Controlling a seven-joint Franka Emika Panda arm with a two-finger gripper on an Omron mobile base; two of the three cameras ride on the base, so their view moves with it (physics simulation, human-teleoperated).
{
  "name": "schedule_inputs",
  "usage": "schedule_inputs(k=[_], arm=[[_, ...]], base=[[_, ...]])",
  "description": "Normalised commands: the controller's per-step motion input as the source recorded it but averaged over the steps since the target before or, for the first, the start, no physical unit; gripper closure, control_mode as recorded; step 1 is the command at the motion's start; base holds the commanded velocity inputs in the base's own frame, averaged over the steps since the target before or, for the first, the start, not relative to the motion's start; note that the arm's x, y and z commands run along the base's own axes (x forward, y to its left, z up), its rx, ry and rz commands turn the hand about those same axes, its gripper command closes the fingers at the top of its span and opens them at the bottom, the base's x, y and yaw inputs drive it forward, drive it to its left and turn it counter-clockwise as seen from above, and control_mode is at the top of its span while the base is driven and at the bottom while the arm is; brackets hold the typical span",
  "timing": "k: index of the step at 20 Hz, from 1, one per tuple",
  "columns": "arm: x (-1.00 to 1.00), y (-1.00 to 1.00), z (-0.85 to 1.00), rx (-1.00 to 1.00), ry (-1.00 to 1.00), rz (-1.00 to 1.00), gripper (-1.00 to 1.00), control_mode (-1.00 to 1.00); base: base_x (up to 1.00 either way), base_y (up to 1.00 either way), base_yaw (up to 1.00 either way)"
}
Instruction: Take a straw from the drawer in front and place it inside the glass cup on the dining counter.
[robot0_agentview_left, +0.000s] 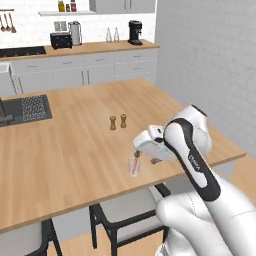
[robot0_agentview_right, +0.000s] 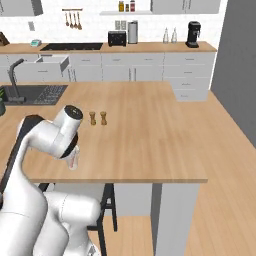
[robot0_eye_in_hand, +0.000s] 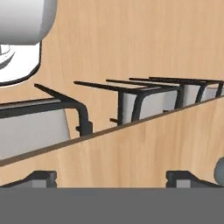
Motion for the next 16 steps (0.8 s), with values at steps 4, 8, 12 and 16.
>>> schedule_inputs(k=[4, 8, 12, 16], arm=[[-0.01, 0.95, 0.0, -0.36, -0.22, 0.1, -1.0, -1.0], [0.0, 0.81, 0.0, -0.34, -0.05, 0.1, -1.0, -1.0], [0.0, 0.53, 0.0, -0.29, 0.0, 0.06, -1.0, -1.0], [-0.08, 0.27, 0.01, -0.25, 0.03, 0.01, -1.0, -1.0]], base=[[0.0, 0.0, 0.0], [0.0, 0.0, 0.0], [0.0, 0.0, 0.0], [0.0, 0.0, 0.0]])
